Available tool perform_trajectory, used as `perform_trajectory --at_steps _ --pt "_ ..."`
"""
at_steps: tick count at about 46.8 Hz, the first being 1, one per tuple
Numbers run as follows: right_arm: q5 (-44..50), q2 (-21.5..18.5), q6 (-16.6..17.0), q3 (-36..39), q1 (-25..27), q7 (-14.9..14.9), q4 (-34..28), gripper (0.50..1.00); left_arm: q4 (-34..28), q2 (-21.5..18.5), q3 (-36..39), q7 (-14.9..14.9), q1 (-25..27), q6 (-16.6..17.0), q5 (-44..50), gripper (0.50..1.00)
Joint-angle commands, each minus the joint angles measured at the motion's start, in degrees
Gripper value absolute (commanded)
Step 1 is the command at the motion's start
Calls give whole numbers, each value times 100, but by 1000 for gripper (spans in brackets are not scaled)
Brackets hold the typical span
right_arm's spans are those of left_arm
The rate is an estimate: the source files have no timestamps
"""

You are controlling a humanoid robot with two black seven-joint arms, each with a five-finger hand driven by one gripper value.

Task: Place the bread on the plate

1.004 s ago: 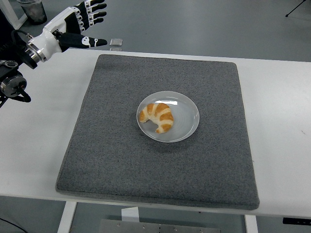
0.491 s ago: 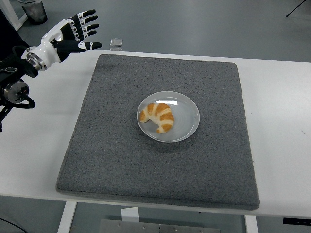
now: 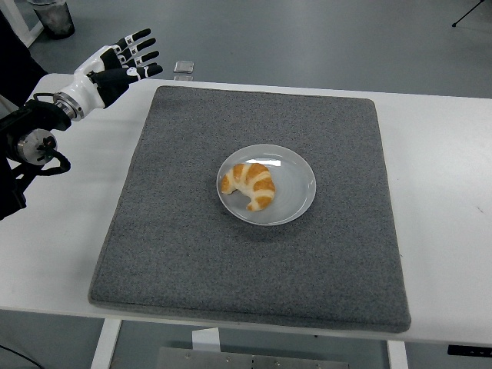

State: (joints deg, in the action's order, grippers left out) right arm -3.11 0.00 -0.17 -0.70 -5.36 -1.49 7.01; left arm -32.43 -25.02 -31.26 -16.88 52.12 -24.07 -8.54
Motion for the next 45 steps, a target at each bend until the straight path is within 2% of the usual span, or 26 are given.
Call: perform_trajectory --at_steps 1,7,17,25,30,45 --pt "-14 0 8 0 0 0 2 952 9 -3 6 18 9 -19 37 1000" --pt "-14 0 44 9 0 0 2 952 9 -3 -20 18 0 -36 194 1000" --pt "-32 0 52 35 0 0 2 952 44 6 24 71 -44 -36 1328 1000" --pt "-49 0 44 53 0 0 2 952 53 208 -3 176 -53 16 1390 1000" --pt "-67 0 44 61 0 9 2 952 53 217 -20 290 -62 25 1504 1000" --pt "-76 0 8 61 70 9 2 952 44 217 -3 378 -123 16 1803 1000"
